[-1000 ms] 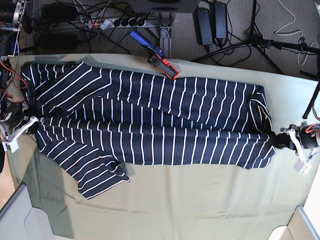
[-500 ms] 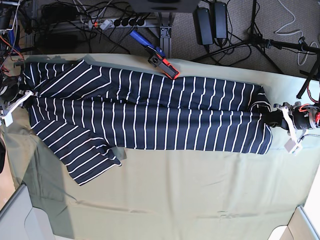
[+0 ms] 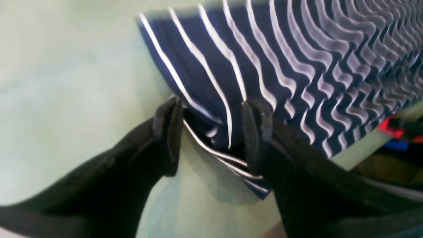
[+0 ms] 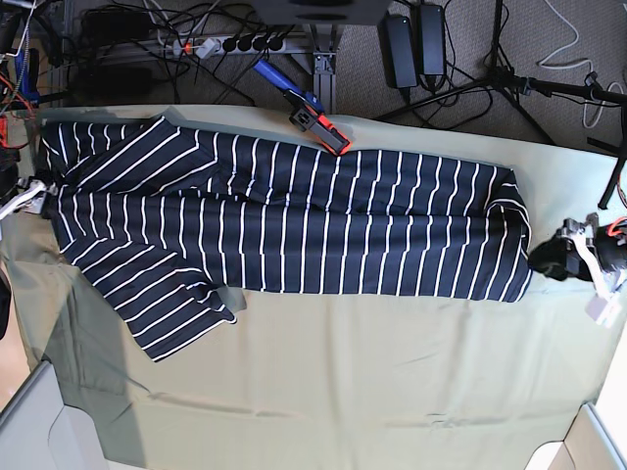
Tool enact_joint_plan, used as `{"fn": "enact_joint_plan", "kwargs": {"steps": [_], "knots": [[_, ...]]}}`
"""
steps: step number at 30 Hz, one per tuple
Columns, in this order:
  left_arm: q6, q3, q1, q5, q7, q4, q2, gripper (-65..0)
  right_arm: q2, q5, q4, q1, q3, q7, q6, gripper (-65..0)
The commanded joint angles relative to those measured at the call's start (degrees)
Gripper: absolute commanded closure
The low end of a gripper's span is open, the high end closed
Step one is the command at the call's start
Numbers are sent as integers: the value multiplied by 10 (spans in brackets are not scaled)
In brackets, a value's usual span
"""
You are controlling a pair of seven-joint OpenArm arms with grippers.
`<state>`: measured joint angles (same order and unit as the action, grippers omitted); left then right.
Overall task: Fold the T-shirt properly
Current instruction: 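Grasp the folded edge again with both grippers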
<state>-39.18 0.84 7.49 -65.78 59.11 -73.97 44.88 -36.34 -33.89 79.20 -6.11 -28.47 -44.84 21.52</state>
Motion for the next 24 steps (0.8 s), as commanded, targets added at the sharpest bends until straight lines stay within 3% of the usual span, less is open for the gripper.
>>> {"fn": "enact_joint_plan", "kwargs": {"steps": [1,7,13,16,18,24], "knots": [[-8,-16,11,-16,-8,-9,13,-329,-17,-9,10,17,-18,14,12,-441],[-8,-31,10,-24,-7,-10,8,-329,-17,-2,9,122,-17,14,12,-441],[-8,-31,11,-24,-5,-10,-2,-329,-14,66,-27,225,87,55,12,-441],[-8,-31,10,-24,-1,-10,-2,-329,5,123,-92,271,153,84,0,-441],[-8,-31,11,-25,-1,-10,-2,-329,17,127,-146,296,188,101,-13,-441],[-8,-31,10,-28,0,-11,-2,-329,68,164,-256,329,223,134,-17,-441]]}}
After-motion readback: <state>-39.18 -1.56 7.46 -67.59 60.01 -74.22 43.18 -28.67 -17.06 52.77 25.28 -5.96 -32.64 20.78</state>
